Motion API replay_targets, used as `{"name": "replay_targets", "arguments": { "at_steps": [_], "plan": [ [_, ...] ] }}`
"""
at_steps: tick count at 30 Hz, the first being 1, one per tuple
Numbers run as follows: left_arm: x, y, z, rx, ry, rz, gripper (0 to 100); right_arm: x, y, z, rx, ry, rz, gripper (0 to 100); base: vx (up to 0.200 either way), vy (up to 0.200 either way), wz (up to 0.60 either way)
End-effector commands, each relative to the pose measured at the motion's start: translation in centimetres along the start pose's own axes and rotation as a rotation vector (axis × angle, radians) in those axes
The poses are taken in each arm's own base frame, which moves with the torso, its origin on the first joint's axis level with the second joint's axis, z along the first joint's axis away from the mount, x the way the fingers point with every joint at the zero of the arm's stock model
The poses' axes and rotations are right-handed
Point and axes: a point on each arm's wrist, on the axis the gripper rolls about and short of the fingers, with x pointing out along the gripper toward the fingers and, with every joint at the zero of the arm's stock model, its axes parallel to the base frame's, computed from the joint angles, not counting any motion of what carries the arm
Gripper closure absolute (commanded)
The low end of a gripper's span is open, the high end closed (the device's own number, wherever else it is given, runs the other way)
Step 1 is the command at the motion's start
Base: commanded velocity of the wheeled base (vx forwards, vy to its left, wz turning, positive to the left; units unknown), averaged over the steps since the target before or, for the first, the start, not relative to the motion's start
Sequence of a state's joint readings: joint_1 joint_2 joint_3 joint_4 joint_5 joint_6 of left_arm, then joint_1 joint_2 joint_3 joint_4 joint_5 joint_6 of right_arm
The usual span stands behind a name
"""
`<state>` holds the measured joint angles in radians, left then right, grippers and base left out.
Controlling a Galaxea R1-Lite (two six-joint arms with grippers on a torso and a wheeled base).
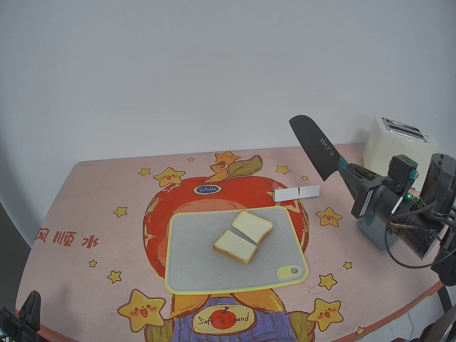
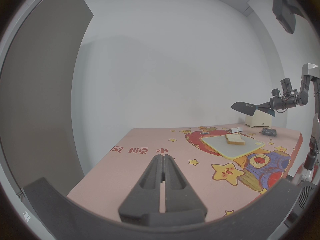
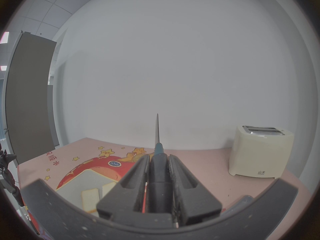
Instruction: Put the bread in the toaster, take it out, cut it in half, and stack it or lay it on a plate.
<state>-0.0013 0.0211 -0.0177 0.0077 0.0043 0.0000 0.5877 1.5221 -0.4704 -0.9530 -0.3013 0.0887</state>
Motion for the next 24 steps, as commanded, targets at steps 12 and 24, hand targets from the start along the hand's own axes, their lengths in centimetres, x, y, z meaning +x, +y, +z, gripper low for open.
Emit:
{"name": "replay_targets", "arguments": {
  "at_steps": [12,24],
  "plan": [
    [0.1,0.0,-0.4,0.000,0.020,0.000,100,1.8,0.3,-2.2,-0.010,0.043,-0.076,100,0.000,0.000,0.00],
    [0.1,0.0,-0.4,0.000,0.020,0.000,100,1.9,1.0,-3.7,-0.039,0.096,-0.100,100,0.000,0.000,0.00]
  ]
}}
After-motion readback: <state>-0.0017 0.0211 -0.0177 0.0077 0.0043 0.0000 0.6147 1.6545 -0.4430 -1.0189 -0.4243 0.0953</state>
